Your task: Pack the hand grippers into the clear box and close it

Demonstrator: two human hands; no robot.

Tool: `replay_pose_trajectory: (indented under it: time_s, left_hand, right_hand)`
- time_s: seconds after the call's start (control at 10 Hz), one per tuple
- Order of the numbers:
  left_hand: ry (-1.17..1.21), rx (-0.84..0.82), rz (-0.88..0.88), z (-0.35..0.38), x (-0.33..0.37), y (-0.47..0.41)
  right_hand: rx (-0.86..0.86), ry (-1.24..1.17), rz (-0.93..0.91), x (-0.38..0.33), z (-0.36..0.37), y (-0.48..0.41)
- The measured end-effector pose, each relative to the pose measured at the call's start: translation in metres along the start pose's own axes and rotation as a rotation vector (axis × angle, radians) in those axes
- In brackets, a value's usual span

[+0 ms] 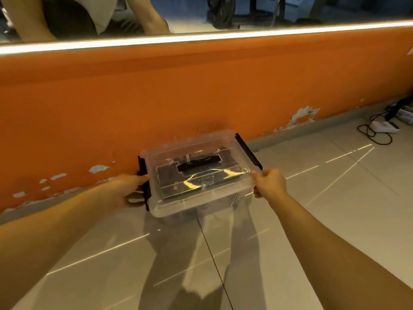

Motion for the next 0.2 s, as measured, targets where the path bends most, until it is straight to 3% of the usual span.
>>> replay_pose_trajectory:
  time_s: [0.2]
  left_hand:
    - [-0.212, 0.066, -0.036, 0.002, 0.009, 0.018]
  right_hand:
    - [-0.145, -0.028, -0.007, -0.005, 0.002, 0.008]
Point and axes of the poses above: each hand's wrist, its own y-axis away from the middle knuckle, its own z-axis out of the palm, x = y × z, the point moved 9 cm from there along -y, towards the middle knuckle, and after that the axes turned 7 degrees about -x, right-handed, at the moved point
